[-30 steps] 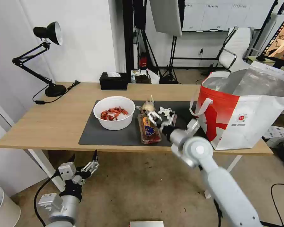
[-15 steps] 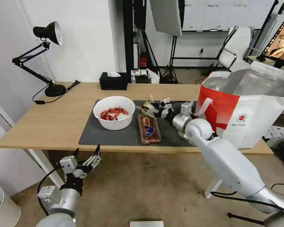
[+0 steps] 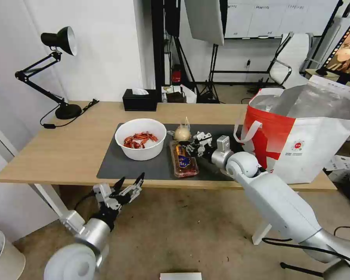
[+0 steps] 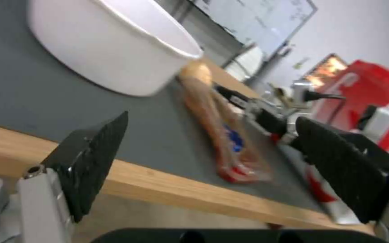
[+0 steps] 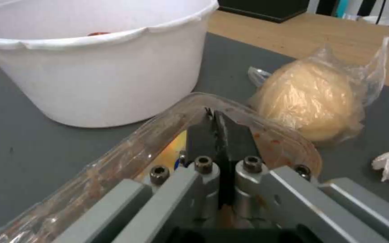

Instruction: Pick up the trash from the table and place it into the takeout bag.

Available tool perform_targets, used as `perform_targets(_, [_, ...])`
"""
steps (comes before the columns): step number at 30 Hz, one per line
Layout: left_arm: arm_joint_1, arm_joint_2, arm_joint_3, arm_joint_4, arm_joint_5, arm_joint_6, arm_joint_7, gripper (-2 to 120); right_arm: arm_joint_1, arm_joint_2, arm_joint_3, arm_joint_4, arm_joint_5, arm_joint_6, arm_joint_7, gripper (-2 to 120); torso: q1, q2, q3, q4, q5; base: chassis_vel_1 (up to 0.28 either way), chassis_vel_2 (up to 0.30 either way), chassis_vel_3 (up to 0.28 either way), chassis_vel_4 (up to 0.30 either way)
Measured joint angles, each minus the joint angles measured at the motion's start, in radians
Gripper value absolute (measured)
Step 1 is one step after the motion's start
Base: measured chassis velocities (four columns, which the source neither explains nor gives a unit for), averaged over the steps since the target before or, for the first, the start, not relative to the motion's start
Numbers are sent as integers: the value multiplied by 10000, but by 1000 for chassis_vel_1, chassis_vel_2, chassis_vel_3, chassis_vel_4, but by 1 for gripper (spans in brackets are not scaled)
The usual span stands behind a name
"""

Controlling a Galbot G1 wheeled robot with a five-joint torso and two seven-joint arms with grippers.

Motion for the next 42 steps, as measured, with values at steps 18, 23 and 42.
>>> perform_targets(18, [-4133,1485,2362,2522,-3865,412,-1197,100,-406,-112,172,233,360,-16,132,0,0,-1,1,-1,6,0,0,0,0])
perform_targets(23, [-4422,1282,2757,2707,-3824,611,-1596,100,-411,-199,189,278,374,-27,147,0,0,0,1,-2,6,0,0,0,0])
perform_targets(42, [-5419,821,3637,3570,-4461,1562,-2979,100,-452,-390,108,517,445,-76,380,0,0,0,0,-1,5,0,0,0,0])
